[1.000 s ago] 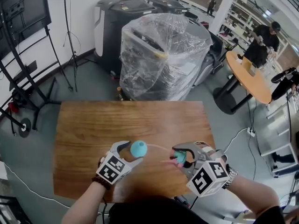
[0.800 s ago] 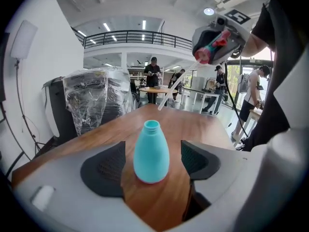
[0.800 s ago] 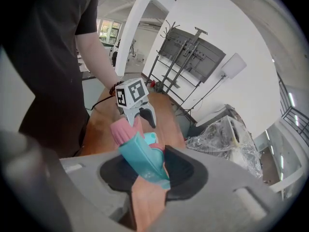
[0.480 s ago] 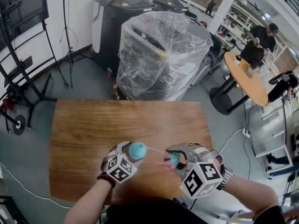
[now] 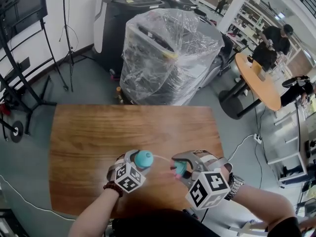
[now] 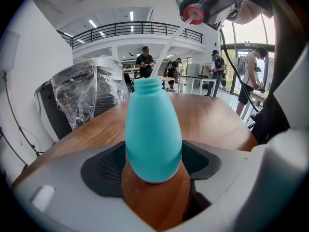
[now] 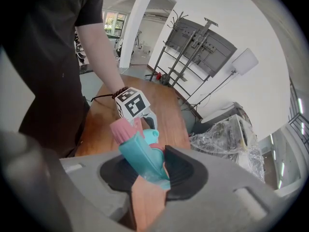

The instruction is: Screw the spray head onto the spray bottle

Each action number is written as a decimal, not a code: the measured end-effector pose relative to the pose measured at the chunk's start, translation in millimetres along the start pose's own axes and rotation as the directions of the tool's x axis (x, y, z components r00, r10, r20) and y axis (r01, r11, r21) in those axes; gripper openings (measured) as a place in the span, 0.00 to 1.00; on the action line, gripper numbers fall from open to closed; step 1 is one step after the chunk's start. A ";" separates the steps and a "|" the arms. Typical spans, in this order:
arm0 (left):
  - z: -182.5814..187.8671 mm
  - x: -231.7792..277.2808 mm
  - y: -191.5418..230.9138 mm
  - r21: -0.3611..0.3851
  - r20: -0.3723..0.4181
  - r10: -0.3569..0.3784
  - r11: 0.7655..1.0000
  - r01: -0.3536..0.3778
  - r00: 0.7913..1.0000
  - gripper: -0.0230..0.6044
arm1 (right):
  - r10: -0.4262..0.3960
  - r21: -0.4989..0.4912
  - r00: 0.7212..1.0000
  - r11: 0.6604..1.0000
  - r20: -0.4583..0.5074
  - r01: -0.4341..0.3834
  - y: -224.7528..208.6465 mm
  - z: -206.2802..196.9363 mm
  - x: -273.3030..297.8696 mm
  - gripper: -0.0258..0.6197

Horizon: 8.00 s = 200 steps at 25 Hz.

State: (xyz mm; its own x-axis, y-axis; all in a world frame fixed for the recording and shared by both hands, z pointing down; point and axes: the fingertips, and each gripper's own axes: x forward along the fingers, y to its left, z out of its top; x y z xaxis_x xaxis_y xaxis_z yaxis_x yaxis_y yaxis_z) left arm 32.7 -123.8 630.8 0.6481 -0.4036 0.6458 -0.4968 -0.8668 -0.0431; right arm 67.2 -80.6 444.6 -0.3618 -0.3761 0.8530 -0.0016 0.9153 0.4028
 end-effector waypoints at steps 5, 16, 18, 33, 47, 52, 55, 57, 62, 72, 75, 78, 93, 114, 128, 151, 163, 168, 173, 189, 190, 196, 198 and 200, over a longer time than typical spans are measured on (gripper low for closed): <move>0.6 -3.5 -2.8 0.036 -0.046 0.006 0.999 -0.004 0.999 0.64 | 0.008 -0.006 1.000 1.000 0.000 -0.008 -2.6 0.9 2.6 0.23; 30.5 -37.0 -9.8 0.319 -0.163 0.118 0.946 -0.061 0.980 0.63 | 0.041 -0.053 0.998 0.998 0.050 -0.039 10.5 3.2 10.8 0.23; 37.3 -42.4 -13.3 0.352 -0.171 0.137 0.934 -0.069 0.976 0.63 | 0.050 -0.066 0.997 0.997 0.064 -0.046 15.0 4.7 11.0 0.23; 62.3 -63.9 -38.0 0.474 -0.221 0.173 0.879 -0.049 0.960 0.63 | 0.057 -0.206 0.994 0.978 0.096 -0.036 31.7 14.7 -1.1 0.23; 71.1 -74.9 -39.5 0.513 -0.219 0.211 0.855 -0.071 0.953 0.62 | 0.055 -0.248 0.996 0.968 0.071 -0.036 33.4 13.6 -4.2 0.23; 73.9 -75.2 -33.2 0.512 -0.204 0.264 0.849 -0.127 0.943 0.62 | 0.101 0.091 0.986 0.989 0.131 -0.113 24.3 7.0 1.0 0.23; 74.0 -74.6 -28.3 0.514 -0.206 0.299 0.843 -0.157 0.932 0.62 | 0.097 0.461 0.979 0.871 0.181 -0.172 11.1 3.8 3.5 0.23; 72.2 -73.6 -25.6 0.522 -0.210 0.321 0.836 -0.172 0.923 0.62 | 0.090 0.688 0.971 0.692 0.222 -0.221 5.3 -2.1 8.3 0.23; 65.5 -68.3 -20.8 0.554 -0.222 0.365 0.811 -0.191 0.904 0.62 | 0.056 0.916 0.921 0.099 0.385 -0.389 1.5 -15.8 20.5 0.23; 57.2 -60.1 -32.9 0.466 -0.224 0.262 0.875 -0.133 0.939 0.62 | 0.054 0.878 0.910 0.245 0.411 -0.412 2.4 -8.5 12.5 0.46; 56.2 -60.5 -31.2 0.451 -0.208 0.248 0.883 -0.132 0.946 0.62 | 0.046 0.863 0.915 0.316 0.401 -0.394 0.1 -12.5 3.6 0.48; 60.3 -60.9 -30.4 0.422 -0.179 0.223 0.897 -0.130 0.958 0.62 | 0.040 0.844 0.916 0.374 0.400 -0.385 -2.3 -16.8 -8.6 0.48; 50.1 -61.9 -39.0 0.477 -0.219 0.102 0.879 0.015 0.970 0.62 | -0.104 -0.516 0.992 0.847 0.071 0.126 38.6 -7.9 -28.9 0.50; 47.6 -54.7 -56.3 0.604 -0.220 0.176 0.797 -0.008 0.959 0.62 | 0.157 0.410 0.977 0.889 0.147 -0.204 54.2 -23.0 18.5 0.22; 41.7 -46.8 -57.4 0.581 -0.200 0.224 0.811 -0.069 0.954 0.62 | 0.177 0.893 0.887 0.069 0.427 -0.444 44.6 -32.3 24.7 0.23; 43.0 1.0 -13.6 -0.095 0.087 0.058 0.994 -0.050 0.995 0.63 | -0.316 0.940 0.911 0.297 0.264 -0.169 -22.3 -99.3 -46.0 0.27; 25.0 27.7 -1.8 -0.151 0.097 0.119 0.983 -0.104 0.988 0.63 | -0.317 0.903 0.926 0.426 0.206 -0.055 8.7 -101.3 -35.5 0.17; 25.1 26.2 -3.7 -0.135 0.082 0.113 0.986 -0.101 0.990 0.63 | -0.302 0.879 0.930 0.474 0.207 -0.042 18.2 -91.7 -22.6 0.08; 28.4 4.2 -0.7 -0.137 0.090 0.142 0.982 -0.129 0.986 0.63 | -0.294 0.865 0.930 0.499 0.222 -0.049 23.7 -81.2 -8.1 0.03; 94.8 -109.1 -29.5 -0.300 0.291 0.204 0.947 -0.114 0.935 0.05 | -0.353 0.835 0.872 0.539 0.339 -0.106 26.0 -20.1 14.2 0.03; 96.6 -111.8 -30.7 -0.314 0.294 0.198 0.944 -0.102 0.935 0.05 | -0.360 0.836 0.869 0.539 0.340 -0.104 25.5 -18.2 13.7 0.03; 106.1 -118.6 -42.3 -0.315 0.292 0.163 0.947 -0.066 0.942 0.05 | -0.396 0.843 0.849 0.529 0.351 -0.101 19.4 -8.8 8.7 0.03; 108.3 -117.6 -44.0 -0.316 0.292 0.158 0.947 -0.061 0.943 0.05 | -0.400 0.843 0.845 0.527 0.355 -0.105 17.6 -7.1 7.5 0.03; 111.0 -116.7 -44.1 -0.320 0.294 0.156 0.946 -0.057 0.943 0.05 | -0.402 0.845 0.844 0.524 0.355 -0.105 16.8 -8.1 6.9 0.03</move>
State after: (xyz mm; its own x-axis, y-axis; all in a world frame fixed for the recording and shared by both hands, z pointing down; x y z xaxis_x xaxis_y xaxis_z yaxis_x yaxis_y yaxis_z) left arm 43.1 -71.0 472.8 0.7033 -0.6021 0.3780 -0.6914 -0.7030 0.1666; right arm 72.2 -69.0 460.0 -0.6353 -0.6344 0.4403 -0.7507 0.6412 -0.1592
